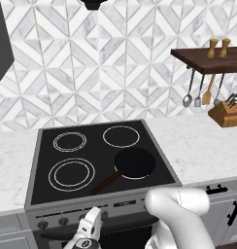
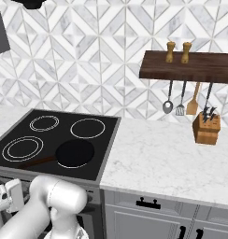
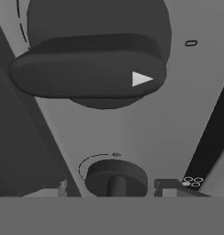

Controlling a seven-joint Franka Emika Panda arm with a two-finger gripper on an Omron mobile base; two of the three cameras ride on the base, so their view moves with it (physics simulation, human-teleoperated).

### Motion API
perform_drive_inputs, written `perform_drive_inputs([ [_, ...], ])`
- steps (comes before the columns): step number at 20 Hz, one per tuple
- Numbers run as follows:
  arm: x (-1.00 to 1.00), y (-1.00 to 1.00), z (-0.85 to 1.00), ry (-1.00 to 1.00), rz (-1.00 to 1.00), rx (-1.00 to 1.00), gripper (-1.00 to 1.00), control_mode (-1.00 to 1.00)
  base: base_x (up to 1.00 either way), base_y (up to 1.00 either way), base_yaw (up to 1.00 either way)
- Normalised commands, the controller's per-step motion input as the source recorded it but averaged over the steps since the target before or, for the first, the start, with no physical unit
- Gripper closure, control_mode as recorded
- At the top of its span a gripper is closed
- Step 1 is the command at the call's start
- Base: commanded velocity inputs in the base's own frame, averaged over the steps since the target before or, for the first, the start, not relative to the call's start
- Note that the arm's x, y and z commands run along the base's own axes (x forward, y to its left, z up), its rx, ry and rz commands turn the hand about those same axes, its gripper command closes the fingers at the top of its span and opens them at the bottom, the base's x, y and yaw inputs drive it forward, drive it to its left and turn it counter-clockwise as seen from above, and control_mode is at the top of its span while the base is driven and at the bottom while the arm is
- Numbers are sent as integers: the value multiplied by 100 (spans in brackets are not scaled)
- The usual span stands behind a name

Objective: Turn off the front right burner of the stove.

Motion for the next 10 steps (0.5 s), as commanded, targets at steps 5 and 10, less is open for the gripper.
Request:
perform_drive_inputs([
  [5, 0, 0, 0, 1, 0, 1, 100, -100, 0, 0, 0],
  [10, 0, -1, 0, 0, -1, 18, 100, -100, 0, 0, 0],
])
